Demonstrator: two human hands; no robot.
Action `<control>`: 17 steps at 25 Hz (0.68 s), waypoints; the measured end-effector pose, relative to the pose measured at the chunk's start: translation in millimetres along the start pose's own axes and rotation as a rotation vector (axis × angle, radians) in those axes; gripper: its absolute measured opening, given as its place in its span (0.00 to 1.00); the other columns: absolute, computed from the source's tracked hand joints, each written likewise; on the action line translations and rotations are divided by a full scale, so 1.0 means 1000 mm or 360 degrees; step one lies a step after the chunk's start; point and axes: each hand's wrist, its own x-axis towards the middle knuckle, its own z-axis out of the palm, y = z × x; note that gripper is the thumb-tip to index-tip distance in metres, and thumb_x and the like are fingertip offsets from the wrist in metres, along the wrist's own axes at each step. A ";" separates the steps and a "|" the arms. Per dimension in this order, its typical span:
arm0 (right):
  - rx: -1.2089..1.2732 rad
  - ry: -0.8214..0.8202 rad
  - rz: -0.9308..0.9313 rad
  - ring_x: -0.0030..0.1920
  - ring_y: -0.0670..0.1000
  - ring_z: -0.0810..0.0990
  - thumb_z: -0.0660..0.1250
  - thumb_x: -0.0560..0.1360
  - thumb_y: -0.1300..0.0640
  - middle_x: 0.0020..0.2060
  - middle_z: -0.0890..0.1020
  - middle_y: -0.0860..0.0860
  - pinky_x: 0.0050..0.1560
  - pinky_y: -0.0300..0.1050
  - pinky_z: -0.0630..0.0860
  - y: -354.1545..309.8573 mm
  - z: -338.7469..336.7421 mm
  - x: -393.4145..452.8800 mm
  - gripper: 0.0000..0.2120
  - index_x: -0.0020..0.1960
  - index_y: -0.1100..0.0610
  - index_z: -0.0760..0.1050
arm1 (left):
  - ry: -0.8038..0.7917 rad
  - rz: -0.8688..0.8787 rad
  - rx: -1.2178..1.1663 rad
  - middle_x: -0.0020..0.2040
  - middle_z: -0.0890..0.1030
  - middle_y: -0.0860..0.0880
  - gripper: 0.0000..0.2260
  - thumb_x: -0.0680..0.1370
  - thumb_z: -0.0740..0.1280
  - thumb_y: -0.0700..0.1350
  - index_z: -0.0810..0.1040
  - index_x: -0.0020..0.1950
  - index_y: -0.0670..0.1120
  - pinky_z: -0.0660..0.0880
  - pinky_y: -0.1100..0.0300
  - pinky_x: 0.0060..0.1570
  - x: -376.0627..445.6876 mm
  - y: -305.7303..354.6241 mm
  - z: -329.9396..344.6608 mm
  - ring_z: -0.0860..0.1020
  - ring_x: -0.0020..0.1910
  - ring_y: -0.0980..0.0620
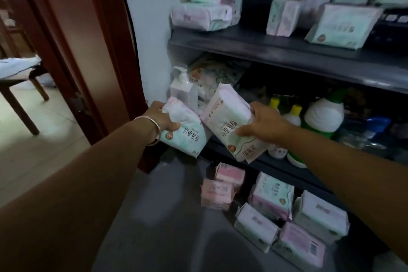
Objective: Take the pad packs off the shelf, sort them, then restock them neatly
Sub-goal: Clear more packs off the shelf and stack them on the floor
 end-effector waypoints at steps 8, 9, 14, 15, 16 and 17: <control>-0.0072 -0.0118 0.0098 0.45 0.51 0.75 0.76 0.66 0.56 0.49 0.76 0.52 0.40 0.39 0.71 0.040 0.107 0.080 0.21 0.52 0.56 0.68 | -0.0093 -0.0103 0.0058 0.60 0.75 0.37 0.31 0.68 0.72 0.29 0.66 0.69 0.38 0.72 0.53 0.50 0.092 -0.112 0.035 0.75 0.58 0.39; -0.0079 -0.0099 0.0114 0.45 0.51 0.76 0.76 0.66 0.56 0.50 0.76 0.52 0.42 0.41 0.73 0.045 0.115 0.087 0.22 0.54 0.56 0.68 | -0.0107 -0.0122 0.0109 0.60 0.75 0.38 0.30 0.68 0.72 0.30 0.66 0.69 0.38 0.72 0.54 0.48 0.099 -0.121 0.041 0.75 0.57 0.39; -0.0102 -0.0019 0.0094 0.49 0.54 0.77 0.76 0.64 0.57 0.50 0.77 0.53 0.48 0.47 0.77 0.056 0.142 0.112 0.24 0.55 0.58 0.68 | -0.0365 -0.0193 0.0225 0.55 0.76 0.39 0.33 0.62 0.75 0.29 0.69 0.65 0.35 0.72 0.55 0.43 0.140 -0.154 0.064 0.74 0.49 0.45; -0.0108 -0.0008 0.0086 0.50 0.55 0.78 0.76 0.64 0.57 0.52 0.77 0.54 0.50 0.49 0.77 0.058 0.146 0.116 0.25 0.56 0.58 0.69 | -0.0392 -0.0195 0.0238 0.57 0.77 0.37 0.33 0.60 0.75 0.29 0.69 0.64 0.34 0.73 0.52 0.45 0.148 -0.158 0.067 0.75 0.51 0.43; -0.0111 -0.0001 0.0085 0.51 0.56 0.78 0.76 0.63 0.57 0.53 0.78 0.55 0.51 0.51 0.77 0.060 0.150 0.120 0.26 0.57 0.58 0.69 | -0.0397 -0.0179 0.0262 0.58 0.76 0.36 0.33 0.61 0.74 0.28 0.69 0.64 0.35 0.73 0.53 0.46 0.156 -0.164 0.070 0.76 0.53 0.40; -0.0110 0.0002 0.0086 0.52 0.56 0.78 0.76 0.63 0.57 0.54 0.78 0.55 0.52 0.52 0.78 0.061 0.153 0.122 0.27 0.58 0.58 0.69 | -0.0395 -0.0158 0.0282 0.59 0.76 0.36 0.32 0.63 0.72 0.26 0.69 0.65 0.36 0.72 0.54 0.47 0.161 -0.168 0.072 0.76 0.55 0.39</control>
